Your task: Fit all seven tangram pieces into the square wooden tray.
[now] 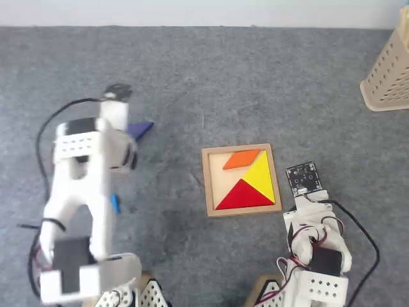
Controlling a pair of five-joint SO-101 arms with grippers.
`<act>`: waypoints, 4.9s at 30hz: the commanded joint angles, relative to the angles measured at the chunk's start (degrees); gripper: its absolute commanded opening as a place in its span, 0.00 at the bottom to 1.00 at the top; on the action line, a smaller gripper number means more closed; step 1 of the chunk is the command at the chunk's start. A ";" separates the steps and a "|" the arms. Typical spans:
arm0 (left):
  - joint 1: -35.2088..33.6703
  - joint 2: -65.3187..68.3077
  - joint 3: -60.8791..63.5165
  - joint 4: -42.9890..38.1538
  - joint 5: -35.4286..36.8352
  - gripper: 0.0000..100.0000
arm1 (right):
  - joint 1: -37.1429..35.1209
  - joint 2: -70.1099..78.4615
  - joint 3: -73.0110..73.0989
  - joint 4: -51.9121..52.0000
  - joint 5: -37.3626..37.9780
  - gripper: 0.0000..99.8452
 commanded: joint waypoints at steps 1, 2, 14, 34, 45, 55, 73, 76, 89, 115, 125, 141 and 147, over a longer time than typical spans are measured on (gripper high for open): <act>11.08 -5.80 -2.15 2.02 4.66 0.08 | -0.31 0.22 1.14 0.13 0.53 0.01; 14.07 -5.54 -2.15 1.76 5.89 0.08 | -0.31 0.22 1.14 0.13 0.53 0.01; 31.21 18.99 -19.38 -1.49 11.16 0.08 | -0.22 0.22 1.14 0.22 0.53 0.01; 40.53 27.08 -22.55 -6.24 -2.64 0.09 | -0.31 0.31 1.14 0.22 0.53 0.01; 40.44 27.08 -22.37 -8.70 -3.87 0.09 | -0.31 0.31 1.14 0.22 0.53 0.01; 40.35 27.08 -22.55 -8.70 -4.84 0.15 | -0.31 0.31 1.14 0.22 0.53 0.01; 33.67 26.37 -19.82 -8.44 -4.66 0.10 | -0.40 0.31 1.14 0.22 0.53 0.01; 34.99 26.90 -19.82 -8.70 -4.48 0.11 | -0.40 0.31 1.14 0.22 0.53 0.01; 38.68 27.08 -11.91 -16.35 -3.87 0.11 | -0.40 0.31 1.14 0.22 0.53 0.01; 38.33 26.29 -12.88 -8.97 -0.18 0.10 | -0.40 0.31 1.14 0.22 0.53 0.01; 38.33 26.37 -19.21 -9.14 2.02 0.10 | -0.40 0.31 1.14 0.22 0.53 0.01; 42.99 26.99 -19.03 -13.01 -0.35 0.10 | -0.40 0.31 1.14 0.22 0.53 0.01; 40.18 27.08 -18.86 -14.15 -0.79 0.10 | -0.40 0.31 1.14 0.22 0.53 0.01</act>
